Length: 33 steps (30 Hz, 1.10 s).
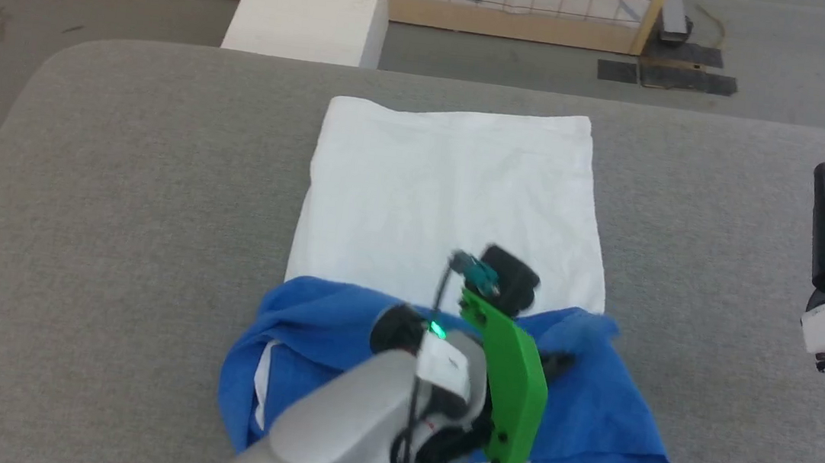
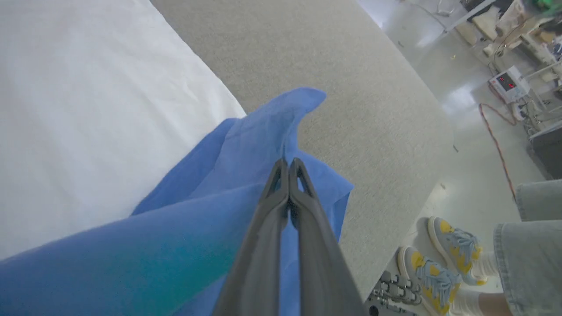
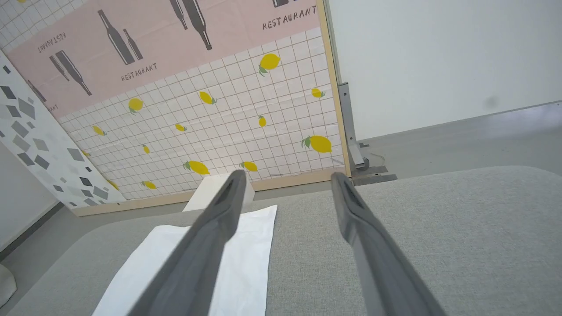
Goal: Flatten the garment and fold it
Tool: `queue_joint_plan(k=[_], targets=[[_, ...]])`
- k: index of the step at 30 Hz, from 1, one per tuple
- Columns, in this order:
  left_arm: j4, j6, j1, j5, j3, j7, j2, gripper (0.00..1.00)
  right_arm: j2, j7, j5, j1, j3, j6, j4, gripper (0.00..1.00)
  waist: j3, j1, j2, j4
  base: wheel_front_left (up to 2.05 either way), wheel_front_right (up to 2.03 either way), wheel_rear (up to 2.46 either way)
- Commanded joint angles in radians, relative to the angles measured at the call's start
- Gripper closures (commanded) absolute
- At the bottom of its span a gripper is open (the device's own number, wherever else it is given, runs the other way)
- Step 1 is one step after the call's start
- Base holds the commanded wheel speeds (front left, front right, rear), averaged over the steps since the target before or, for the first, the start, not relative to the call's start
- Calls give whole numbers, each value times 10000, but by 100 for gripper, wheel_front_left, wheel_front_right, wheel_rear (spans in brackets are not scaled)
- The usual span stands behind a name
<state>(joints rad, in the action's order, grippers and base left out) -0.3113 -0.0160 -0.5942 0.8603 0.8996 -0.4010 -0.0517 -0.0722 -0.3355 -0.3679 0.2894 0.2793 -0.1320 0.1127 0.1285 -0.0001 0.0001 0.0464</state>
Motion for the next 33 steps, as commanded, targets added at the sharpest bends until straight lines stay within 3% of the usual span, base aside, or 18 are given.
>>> queue_joint_plan(k=[1,3,4,5,6,7,12,17,24,30,33], targets=[[-267,62,-54,155,396,62,13,100,39,5,21,-126,-2,13,12,0,47,1,-1,-255,0,0,0],[-642,67,-75,361,1042,22,13,100,47,3,7,-129,-33,13,9,0,71,1,-1,-373,0,0,0],[-982,105,-45,783,1811,-183,13,100,55,26,-16,-122,-37,13,11,0,107,1,-1,-455,0,0,0],[-1036,132,-49,919,1974,-253,13,93,56,33,-18,-124,-24,13,16,0,121,1,-1,-456,0,0,0],[-1079,166,-59,1124,2116,-320,13,63,57,44,-17,-131,-4,13,21,0,134,1,-1,-451,0,0,0],[-1083,216,-70,1333,2156,-341,13,0,59,52,-14,-138,8,13,20,0,138,1,-1,-444,0,0,0],[-740,300,-487,2645,2046,-610,14,0,74,59,14,-167,20,13,-41,0,45,1,-1,-291,0,0,0],[-440,386,-1177,3582,788,37,5,0,71,7,31,-152,-153,13,-69,0,-196,1,-1,-110,0,0,0],[-736,1137,-2071,2212,-1031,3076,-1464,0,93,-273,-92,-7,-706,13,-281,0,-284,1,-1,-14,0,0,0],[-695,1934,-1536,1167,-2100,5669,-2939,0,98,-642,-154,221,-1083,13,-614,0,27,1,-1,81,0,0,0],[-435,2233,-1075,801,-2428,6297,-3410,0,74,-853,-165,374,-1186,13,-833,0,254,1,-1,143,0,0,0]])
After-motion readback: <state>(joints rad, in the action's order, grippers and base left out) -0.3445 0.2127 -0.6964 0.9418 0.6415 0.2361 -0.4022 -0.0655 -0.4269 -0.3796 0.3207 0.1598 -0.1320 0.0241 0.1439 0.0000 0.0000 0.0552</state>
